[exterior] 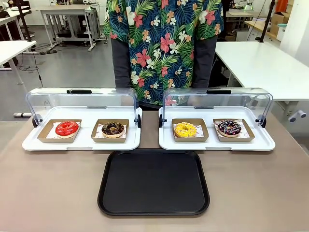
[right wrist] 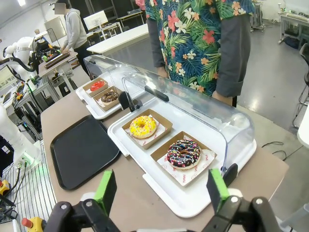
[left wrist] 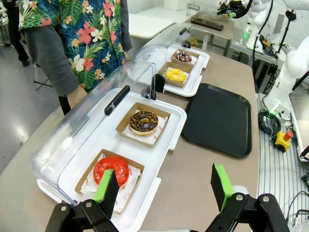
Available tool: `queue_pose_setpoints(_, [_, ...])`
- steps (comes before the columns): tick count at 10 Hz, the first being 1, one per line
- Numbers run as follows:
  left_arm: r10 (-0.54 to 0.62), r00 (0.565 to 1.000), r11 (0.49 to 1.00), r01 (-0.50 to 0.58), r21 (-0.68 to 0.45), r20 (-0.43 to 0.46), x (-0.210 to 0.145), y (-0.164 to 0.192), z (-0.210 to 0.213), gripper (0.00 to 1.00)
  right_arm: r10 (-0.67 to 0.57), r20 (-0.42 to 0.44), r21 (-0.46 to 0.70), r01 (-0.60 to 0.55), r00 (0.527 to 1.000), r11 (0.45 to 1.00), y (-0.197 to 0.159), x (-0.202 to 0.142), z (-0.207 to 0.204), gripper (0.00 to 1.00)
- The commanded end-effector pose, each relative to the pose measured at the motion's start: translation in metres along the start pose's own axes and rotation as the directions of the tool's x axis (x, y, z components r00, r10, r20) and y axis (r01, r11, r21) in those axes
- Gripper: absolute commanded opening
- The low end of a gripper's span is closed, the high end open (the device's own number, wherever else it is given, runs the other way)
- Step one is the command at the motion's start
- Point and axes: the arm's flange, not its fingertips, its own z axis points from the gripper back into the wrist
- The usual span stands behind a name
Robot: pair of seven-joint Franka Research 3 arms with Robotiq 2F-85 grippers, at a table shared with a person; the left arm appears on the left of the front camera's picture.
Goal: Move the fourth donut from the left to the tray.
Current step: Pick up the Paper togo box containing the Donut indicated by the person and place it on the Handle tray.
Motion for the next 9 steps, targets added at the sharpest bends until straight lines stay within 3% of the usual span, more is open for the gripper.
queue_pose_setpoints(1, [-0.010,1.000,1.000,0.010,-0.011,-0.001,0.0009,-0.0015,0.0005,1.00,0.026,0.026,0.001,-0.026,0.999,1.000,-0.0031,0.0037,-0.0013,1.00])
queue_pose_setpoints(9, [-0.010,1.000,1.000,0.010,-0.011,-0.001,0.0009,-0.0015,0.0005,1.00,0.026,0.026,0.001,-0.026,0.999,1.000,-0.0031,0.0037,-0.0013,1.00])
